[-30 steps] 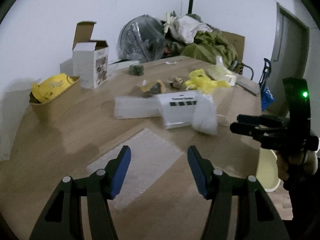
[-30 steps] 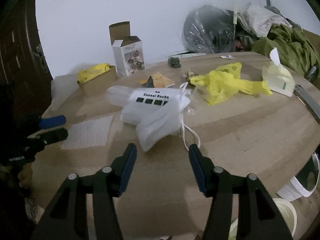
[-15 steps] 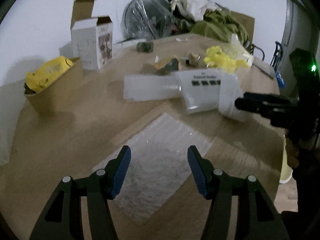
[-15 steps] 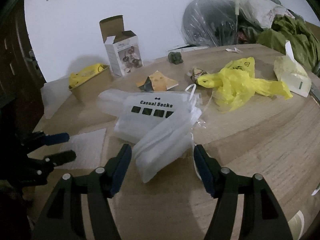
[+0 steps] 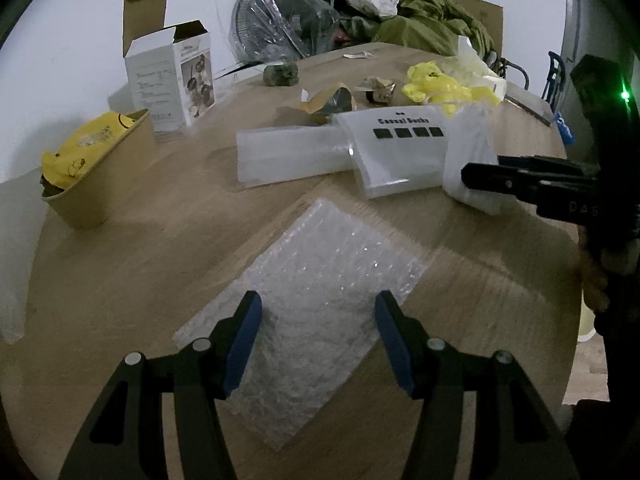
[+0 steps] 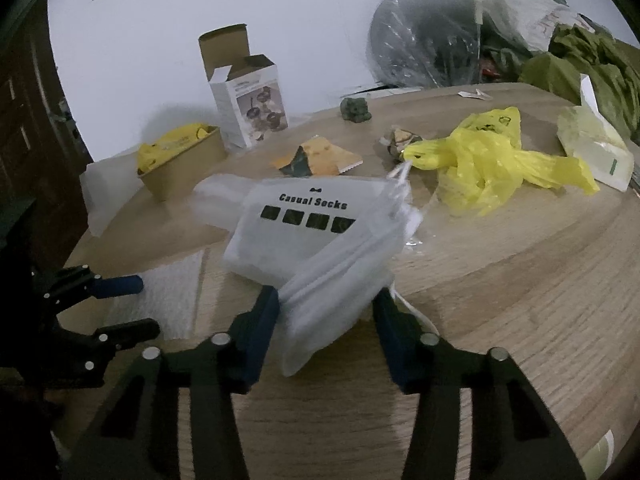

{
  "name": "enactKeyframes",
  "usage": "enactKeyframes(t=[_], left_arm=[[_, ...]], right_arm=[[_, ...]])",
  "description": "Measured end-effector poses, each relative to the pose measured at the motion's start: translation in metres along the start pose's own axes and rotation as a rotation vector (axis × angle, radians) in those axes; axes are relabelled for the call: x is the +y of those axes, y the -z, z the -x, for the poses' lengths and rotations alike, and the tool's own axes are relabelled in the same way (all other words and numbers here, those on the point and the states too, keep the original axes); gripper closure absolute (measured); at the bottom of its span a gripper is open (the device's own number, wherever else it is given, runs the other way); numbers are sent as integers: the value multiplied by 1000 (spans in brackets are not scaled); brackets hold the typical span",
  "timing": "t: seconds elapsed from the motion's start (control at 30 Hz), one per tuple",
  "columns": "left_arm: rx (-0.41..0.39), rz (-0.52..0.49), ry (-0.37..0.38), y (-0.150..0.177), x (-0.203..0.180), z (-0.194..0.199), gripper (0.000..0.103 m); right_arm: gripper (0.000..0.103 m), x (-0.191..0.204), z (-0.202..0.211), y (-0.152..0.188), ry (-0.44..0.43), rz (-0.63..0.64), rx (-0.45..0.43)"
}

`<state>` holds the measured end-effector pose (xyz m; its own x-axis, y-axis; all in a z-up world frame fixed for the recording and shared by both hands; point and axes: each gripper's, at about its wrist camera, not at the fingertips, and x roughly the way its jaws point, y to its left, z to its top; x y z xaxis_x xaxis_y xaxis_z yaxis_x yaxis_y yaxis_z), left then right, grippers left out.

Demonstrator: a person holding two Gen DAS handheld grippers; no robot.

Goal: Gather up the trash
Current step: 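Grasp the bubble wrap with the left tool while the right tool grasps a white mask, then lift both held items and carry them over the cream bucket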

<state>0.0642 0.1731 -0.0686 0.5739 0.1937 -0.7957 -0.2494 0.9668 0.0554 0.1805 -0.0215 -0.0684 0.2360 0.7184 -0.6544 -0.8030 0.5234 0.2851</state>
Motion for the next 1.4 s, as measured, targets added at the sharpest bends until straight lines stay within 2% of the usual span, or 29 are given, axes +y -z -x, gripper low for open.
enactKeyframes(t=[0.07, 0.13, 0.17, 0.43, 0.53, 0.63, 0.77, 1.0, 1.4], left_arm=[[0, 0, 1, 0, 1, -1, 44], [1, 0, 8, -1, 1, -1, 44], [1, -8, 11, -1, 1, -1, 44], [1, -23, 17, -1, 0, -2, 44], [-2, -36, 22, -1, 0, -1, 47], [-6, -49, 18, -1, -4, 0, 54], [-11, -80, 4, 0, -17, 3, 75], [-17, -95, -31, 1, -28, 7, 85], [-165, -65, -60, -8, -52, 48, 88]], right_arm=[[69, 1, 1, 1, -5, 8, -1], [81, 1, 1, 2, -9, 11, -2], [83, 1, 2, 3, -9, 14, 0], [83, 0, 16, 8, -23, 18, -33], [83, 0, 22, 9, -27, 19, -47], [83, -1, 29, 10, -30, 18, -60], [83, -5, 39, 13, -26, 11, -74], [83, -12, 54, 20, -25, -4, -96], [83, -33, 85, 42, -21, -42, -131]])
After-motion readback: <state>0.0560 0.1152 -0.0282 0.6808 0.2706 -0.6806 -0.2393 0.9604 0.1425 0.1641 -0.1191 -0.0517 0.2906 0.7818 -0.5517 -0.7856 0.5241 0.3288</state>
